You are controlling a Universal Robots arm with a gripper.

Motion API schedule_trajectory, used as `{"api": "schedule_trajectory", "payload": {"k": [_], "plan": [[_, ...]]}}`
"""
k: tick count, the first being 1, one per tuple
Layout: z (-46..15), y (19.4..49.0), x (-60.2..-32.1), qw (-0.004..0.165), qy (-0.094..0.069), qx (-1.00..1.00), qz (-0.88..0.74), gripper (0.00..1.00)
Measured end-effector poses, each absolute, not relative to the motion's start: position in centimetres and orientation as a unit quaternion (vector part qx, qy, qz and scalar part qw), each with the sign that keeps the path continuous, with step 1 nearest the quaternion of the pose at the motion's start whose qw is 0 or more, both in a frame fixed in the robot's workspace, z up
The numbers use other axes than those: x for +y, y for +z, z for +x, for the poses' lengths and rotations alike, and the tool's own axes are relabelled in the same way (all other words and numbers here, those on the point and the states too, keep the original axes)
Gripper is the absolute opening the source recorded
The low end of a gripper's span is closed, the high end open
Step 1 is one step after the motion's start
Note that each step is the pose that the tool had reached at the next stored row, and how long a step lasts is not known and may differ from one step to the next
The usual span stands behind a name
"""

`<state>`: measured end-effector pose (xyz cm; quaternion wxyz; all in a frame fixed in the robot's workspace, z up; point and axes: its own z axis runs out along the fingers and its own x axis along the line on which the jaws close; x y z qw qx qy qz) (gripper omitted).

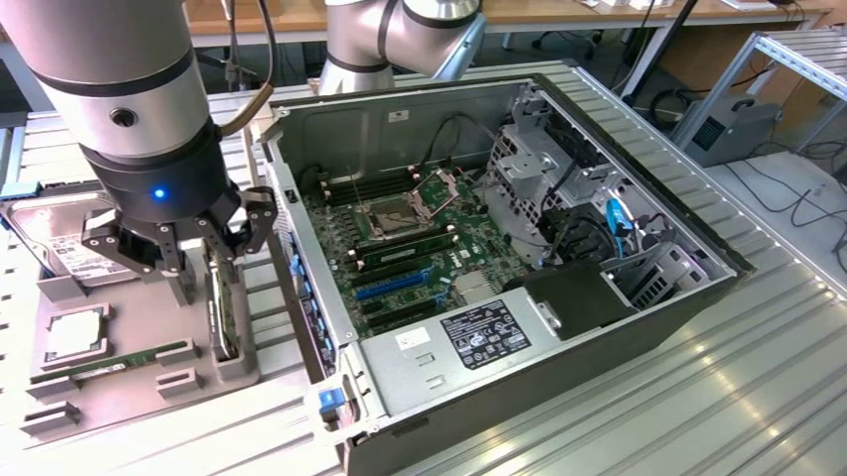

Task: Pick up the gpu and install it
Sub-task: 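Pick up the gpu and move the gpu toward the slot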

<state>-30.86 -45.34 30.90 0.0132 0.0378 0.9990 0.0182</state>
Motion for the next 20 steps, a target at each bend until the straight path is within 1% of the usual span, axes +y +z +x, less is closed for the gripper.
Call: {"api": "schedule_trajectory", "payload": {"k": [20], "plan": [[-30.86,30.48,-45.14,0.013,0.018,0.999,0.038,0.42]]}}
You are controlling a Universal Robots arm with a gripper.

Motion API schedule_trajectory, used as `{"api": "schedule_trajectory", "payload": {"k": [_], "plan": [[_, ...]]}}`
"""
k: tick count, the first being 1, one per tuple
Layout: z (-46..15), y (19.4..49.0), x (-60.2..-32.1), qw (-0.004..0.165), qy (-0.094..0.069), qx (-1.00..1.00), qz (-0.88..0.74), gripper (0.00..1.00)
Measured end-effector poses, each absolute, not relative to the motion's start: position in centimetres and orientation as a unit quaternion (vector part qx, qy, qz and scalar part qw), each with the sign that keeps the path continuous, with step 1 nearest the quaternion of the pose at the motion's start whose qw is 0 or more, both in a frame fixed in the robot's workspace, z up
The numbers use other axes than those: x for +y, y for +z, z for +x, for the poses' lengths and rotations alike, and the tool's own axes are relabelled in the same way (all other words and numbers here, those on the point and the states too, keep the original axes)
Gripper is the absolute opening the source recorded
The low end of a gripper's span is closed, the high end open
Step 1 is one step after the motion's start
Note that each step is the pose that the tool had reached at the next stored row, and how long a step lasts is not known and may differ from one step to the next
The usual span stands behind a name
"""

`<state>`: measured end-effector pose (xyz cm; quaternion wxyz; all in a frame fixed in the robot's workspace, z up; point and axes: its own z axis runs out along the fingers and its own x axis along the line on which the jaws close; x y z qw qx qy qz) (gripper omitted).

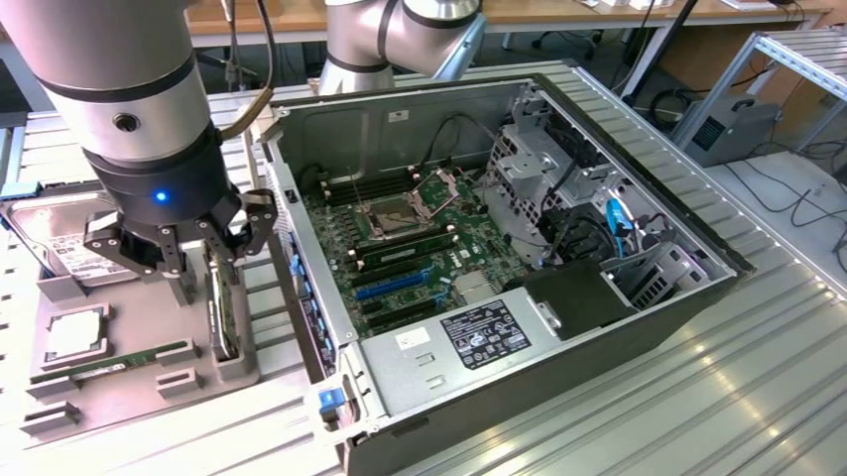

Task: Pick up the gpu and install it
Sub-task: 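Pick up the gpu and move the gpu toward the slot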

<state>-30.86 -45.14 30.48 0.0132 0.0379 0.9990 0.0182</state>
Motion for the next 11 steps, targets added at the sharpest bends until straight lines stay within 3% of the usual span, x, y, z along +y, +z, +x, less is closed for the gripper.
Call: {"api": "schedule_trajectory", "payload": {"k": [11], "plan": [[-30.9,30.2,-43.8,0.013,0.018,0.999,0.038,0.42]]}}
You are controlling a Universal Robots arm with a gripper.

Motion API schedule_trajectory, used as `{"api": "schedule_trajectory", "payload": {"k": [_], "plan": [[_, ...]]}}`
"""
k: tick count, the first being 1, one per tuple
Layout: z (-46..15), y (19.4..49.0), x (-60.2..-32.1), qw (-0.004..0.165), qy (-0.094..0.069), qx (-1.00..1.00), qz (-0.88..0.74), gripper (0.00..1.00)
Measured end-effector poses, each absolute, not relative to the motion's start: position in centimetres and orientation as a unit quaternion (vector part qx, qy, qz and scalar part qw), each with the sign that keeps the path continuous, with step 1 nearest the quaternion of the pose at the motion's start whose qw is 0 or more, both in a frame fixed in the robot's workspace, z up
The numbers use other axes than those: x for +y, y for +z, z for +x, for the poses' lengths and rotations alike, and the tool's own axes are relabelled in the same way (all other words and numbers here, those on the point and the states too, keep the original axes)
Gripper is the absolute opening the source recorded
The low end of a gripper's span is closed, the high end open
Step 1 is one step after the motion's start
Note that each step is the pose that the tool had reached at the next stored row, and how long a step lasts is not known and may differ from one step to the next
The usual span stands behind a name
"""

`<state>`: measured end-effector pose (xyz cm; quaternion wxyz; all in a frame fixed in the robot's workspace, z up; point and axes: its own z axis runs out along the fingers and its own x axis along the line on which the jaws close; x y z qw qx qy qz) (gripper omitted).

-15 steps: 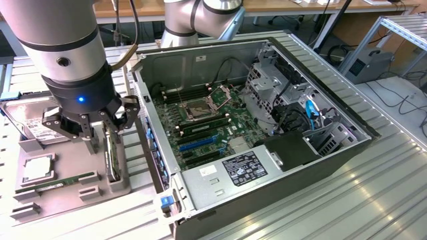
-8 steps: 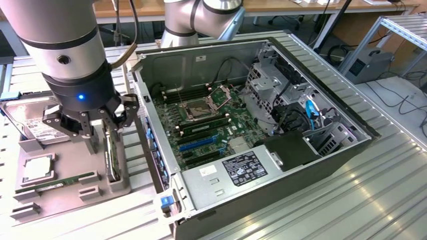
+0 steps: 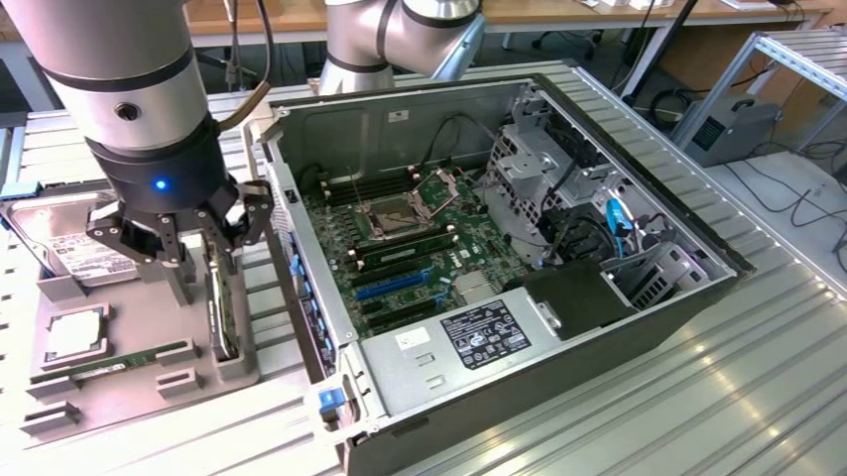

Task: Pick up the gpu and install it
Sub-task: 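Pick up the gpu and move the gpu toward the slot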

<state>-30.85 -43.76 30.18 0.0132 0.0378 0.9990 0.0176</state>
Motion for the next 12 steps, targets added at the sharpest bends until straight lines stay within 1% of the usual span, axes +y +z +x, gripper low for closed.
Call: {"api": "schedule_trajectory", "payload": {"k": [12], "plan": [[-30.86,29.61,-43.74,0.013,0.018,0.999,0.038,0.42]]}}
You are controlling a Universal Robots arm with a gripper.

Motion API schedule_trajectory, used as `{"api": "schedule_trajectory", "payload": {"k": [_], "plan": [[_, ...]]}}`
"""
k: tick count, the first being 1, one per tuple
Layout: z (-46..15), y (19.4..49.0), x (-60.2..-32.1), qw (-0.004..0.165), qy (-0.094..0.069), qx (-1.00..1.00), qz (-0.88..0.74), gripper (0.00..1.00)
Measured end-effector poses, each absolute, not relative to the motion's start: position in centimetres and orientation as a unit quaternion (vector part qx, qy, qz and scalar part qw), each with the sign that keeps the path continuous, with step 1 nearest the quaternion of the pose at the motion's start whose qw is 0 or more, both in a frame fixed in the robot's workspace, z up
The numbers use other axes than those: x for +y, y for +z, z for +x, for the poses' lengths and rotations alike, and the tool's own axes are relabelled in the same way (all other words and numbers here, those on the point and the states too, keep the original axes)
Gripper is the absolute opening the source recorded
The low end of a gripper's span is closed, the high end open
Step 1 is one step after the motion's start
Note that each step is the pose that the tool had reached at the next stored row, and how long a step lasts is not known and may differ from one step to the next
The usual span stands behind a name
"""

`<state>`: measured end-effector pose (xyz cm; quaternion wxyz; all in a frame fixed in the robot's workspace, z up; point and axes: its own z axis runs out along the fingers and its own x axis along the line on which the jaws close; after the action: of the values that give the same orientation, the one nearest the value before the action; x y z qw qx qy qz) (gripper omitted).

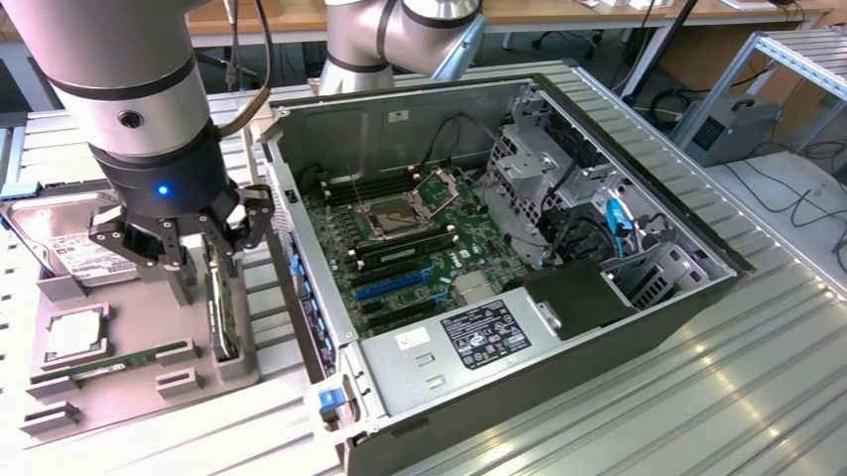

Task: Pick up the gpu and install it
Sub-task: 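Pick up the gpu and move the gpu toward the slot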

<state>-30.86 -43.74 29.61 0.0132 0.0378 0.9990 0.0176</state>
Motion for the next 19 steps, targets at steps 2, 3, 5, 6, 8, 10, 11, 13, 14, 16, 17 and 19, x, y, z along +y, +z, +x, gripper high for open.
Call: {"api": "schedule_trajectory", "payload": {"k": [2,3,5,6,8,10,11,13,14,16,17,19], "plan": [[-30.86,29.47,-43.74,0.013,0.018,0.999,0.038,0.42],[-30.86,29.43,-43.74,0.013,0.018,0.999,0.038,0.42],[-30.86,29.33,-43.74,0.013,0.018,0.999,0.038,0.42],[-30.86,29.29,-43.74,0.013,0.018,0.999,0.038,0.42],[-30.86,29.18,-43.74,0.013,0.018,0.999,0.038,0.42],[-30.86,29.03,-43.74,0.013,0.018,0.999,0.038,0.42],[-30.86,28.93,-43.74,0.013,0.018,0.999,0.038,0.42],[-30.86,28.84,-43.74,0.013,0.018,0.999,0.038,0.42],[-30.86,28.81,-43.74,0.013,0.018,0.999,0.038,0.42],[-30.86,28.76,-43.74,0.013,0.018,0.999,0.038,0.42],[-30.86,28.74,-43.74,0.013,0.018,0.999,0.038,0.42],[-30.86,28.69,-43.74,0.013,0.018,0.999,0.038,0.42]]}}
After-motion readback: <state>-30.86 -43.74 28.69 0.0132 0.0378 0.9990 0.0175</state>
